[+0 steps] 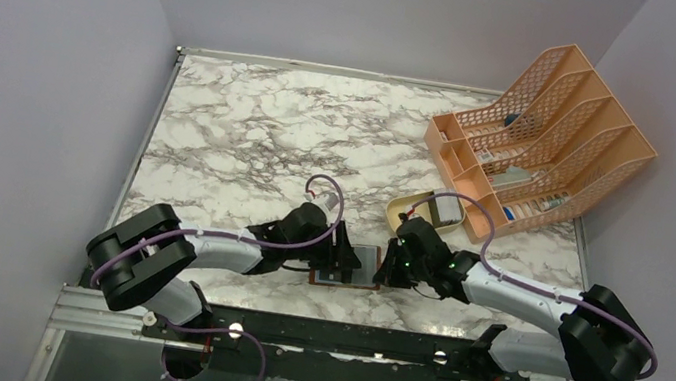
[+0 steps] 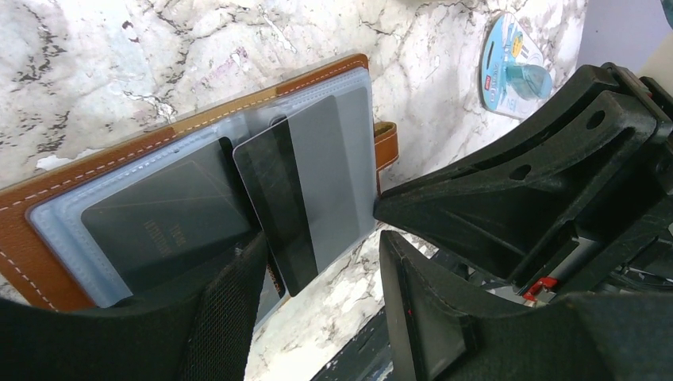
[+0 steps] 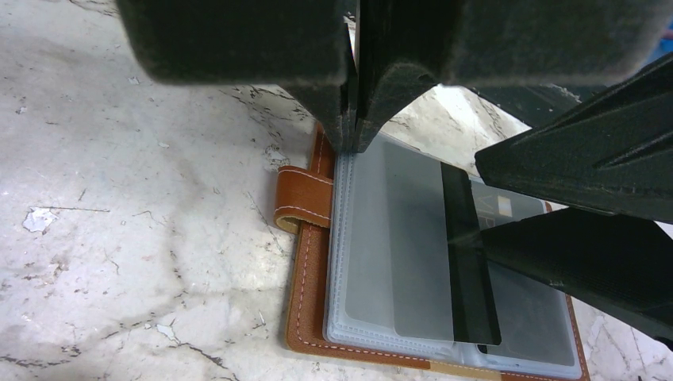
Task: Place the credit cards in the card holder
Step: Insert the credit card into the card holder.
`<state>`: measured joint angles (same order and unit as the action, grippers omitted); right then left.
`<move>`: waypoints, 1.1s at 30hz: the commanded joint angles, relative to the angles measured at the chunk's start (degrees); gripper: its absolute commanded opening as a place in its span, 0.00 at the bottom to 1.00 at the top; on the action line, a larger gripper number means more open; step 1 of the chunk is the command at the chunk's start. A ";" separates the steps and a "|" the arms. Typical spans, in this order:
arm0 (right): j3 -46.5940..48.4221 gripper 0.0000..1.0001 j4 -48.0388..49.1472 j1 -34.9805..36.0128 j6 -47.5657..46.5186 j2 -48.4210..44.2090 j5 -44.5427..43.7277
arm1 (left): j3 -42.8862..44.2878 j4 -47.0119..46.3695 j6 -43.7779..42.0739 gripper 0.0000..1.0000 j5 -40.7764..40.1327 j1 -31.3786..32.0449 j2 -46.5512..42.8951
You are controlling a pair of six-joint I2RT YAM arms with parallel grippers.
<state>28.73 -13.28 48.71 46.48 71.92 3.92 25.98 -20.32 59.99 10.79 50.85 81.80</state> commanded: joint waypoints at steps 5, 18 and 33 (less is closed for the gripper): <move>1.71 0.17 -5.48 0.16 -0.48 -3.24 -4.79 | 0.59 2.80 -0.12 0.56 -3.67 0.74 -0.79; -1.84 0.24 4.90 0.07 -0.34 -0.70 0.49 | 1.41 1.24 -0.41 0.56 -1.77 0.74 0.62; -3.52 0.15 12.79 0.10 -1.98 1.18 7.54 | 4.32 -2.50 -3.37 0.48 2.14 2.79 2.60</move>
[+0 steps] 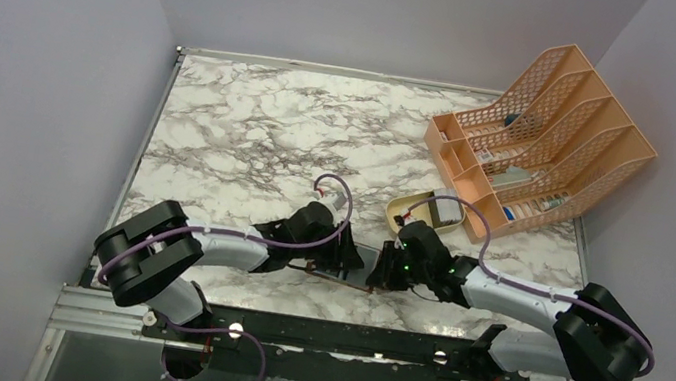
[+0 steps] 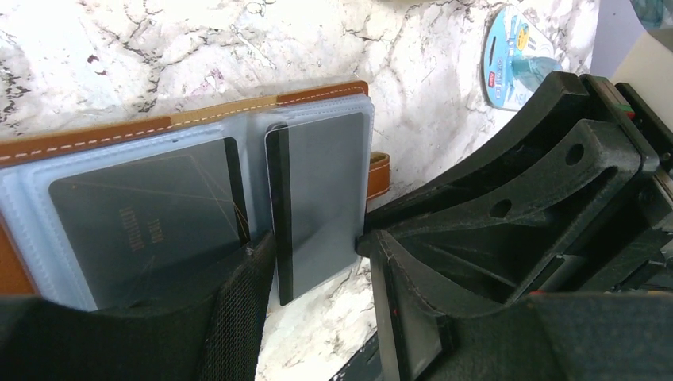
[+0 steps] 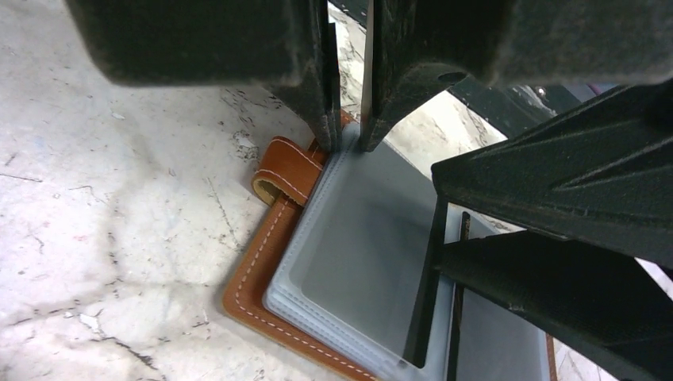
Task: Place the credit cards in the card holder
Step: Insert the credit card into the card holder, then close the card holder at the center of the board.
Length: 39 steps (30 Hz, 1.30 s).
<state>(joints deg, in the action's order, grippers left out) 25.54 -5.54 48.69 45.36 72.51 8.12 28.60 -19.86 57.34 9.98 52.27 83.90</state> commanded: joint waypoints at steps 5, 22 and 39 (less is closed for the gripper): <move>0.30 0.16 4.76 0.18 -2.10 1.07 4.66 | 1.15 -2.48 -1.12 0.49 2.26 1.30 -0.17; 8.85 0.54 -14.25 0.15 -16.29 -6.59 -8.05 | 1.62 18.45 -7.42 0.63 0.93 -11.66 -10.56; 10.35 0.67 -4.07 0.18 -24.18 5.16 6.41 | -4.43 9.36 -4.74 0.62 16.75 -18.78 -6.16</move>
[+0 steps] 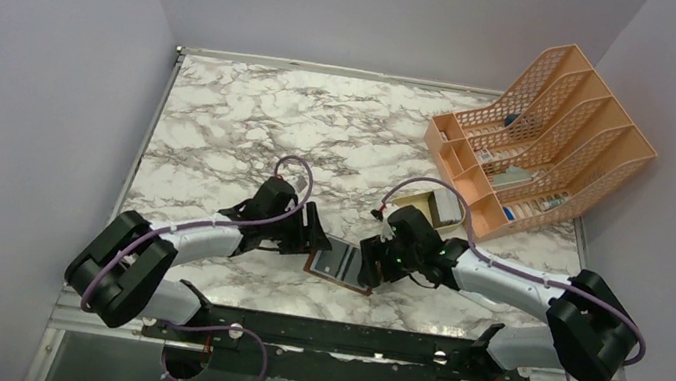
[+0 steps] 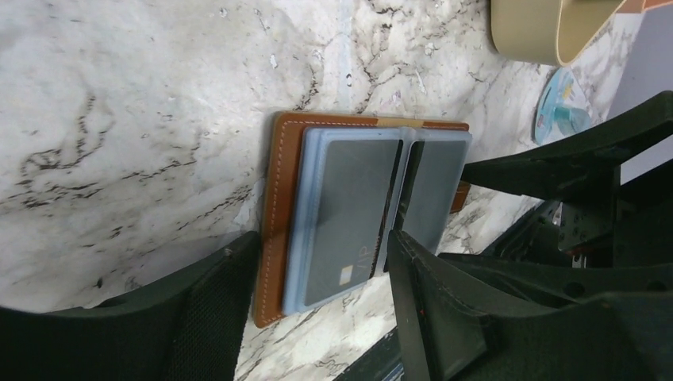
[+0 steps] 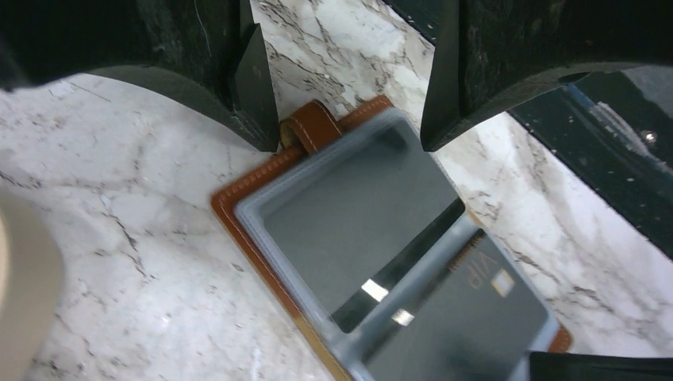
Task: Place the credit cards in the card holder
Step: Close the card holder at the center of the board.
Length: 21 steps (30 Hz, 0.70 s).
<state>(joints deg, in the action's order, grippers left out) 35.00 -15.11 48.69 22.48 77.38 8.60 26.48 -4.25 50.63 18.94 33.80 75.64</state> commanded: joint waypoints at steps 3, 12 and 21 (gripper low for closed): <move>0.53 0.66 6.81 0.18 -0.96 0.68 7.64 | -3.09 -9.23 3.29 0.59 11.07 -0.32 2.64; 0.66 0.61 6.33 0.18 -2.34 0.86 7.29 | -1.99 -7.85 3.40 0.42 11.56 -0.32 -0.60; -0.11 0.55 5.87 0.18 0.44 -0.48 5.54 | -3.20 -13.32 6.58 0.31 14.65 -0.32 -2.85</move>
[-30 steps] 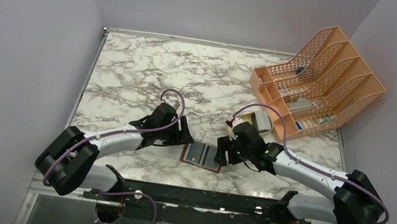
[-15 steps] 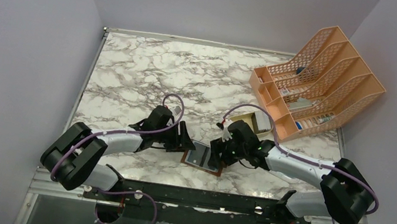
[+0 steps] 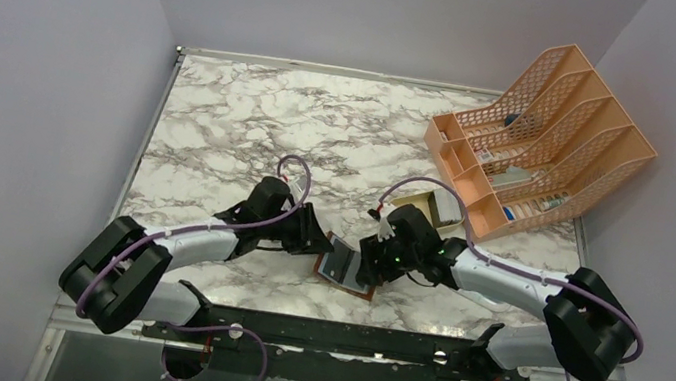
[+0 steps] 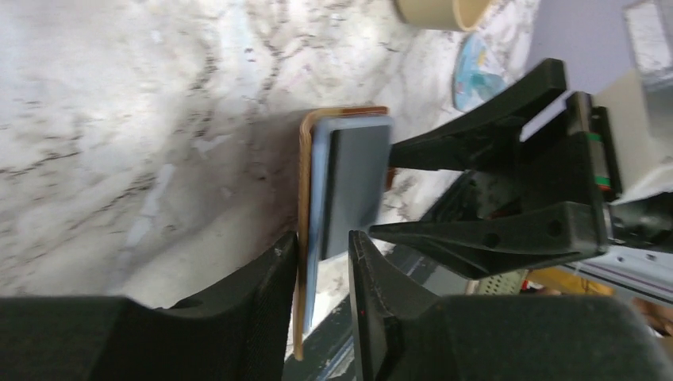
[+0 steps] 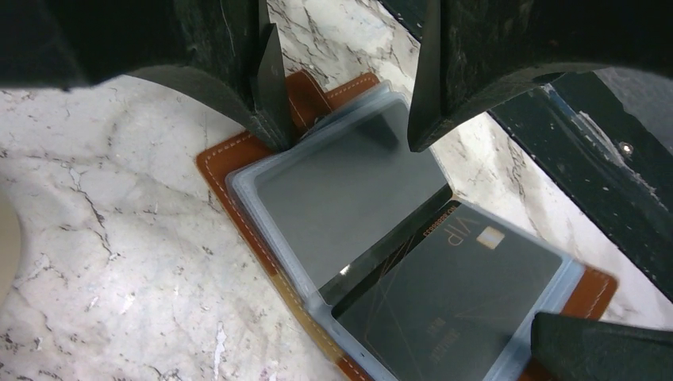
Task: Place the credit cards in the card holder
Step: Close the card holder at the center of the board.
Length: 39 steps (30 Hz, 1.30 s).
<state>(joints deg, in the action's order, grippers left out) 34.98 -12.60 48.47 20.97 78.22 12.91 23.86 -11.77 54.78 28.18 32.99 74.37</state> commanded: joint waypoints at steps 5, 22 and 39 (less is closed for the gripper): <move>-0.87 0.55 2.90 0.40 2.76 -2.99 0.19 | -0.32 -6.36 2.17 0.26 5.74 0.57 -1.75; 6.93 0.46 0.93 0.40 -12.76 -1.86 -0.07 | 10.99 20.52 -15.99 0.00 -5.47 -3.18 -3.07; 12.00 0.47 -2.45 2.10 -33.70 10.31 0.20 | 11.75 24.22 -20.24 0.00 -1.46 -10.28 -1.33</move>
<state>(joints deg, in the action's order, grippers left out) 45.08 -15.31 49.80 -7.01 87.37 12.93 34.28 11.88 36.05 25.28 23.53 72.66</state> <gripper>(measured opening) 0.469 0.018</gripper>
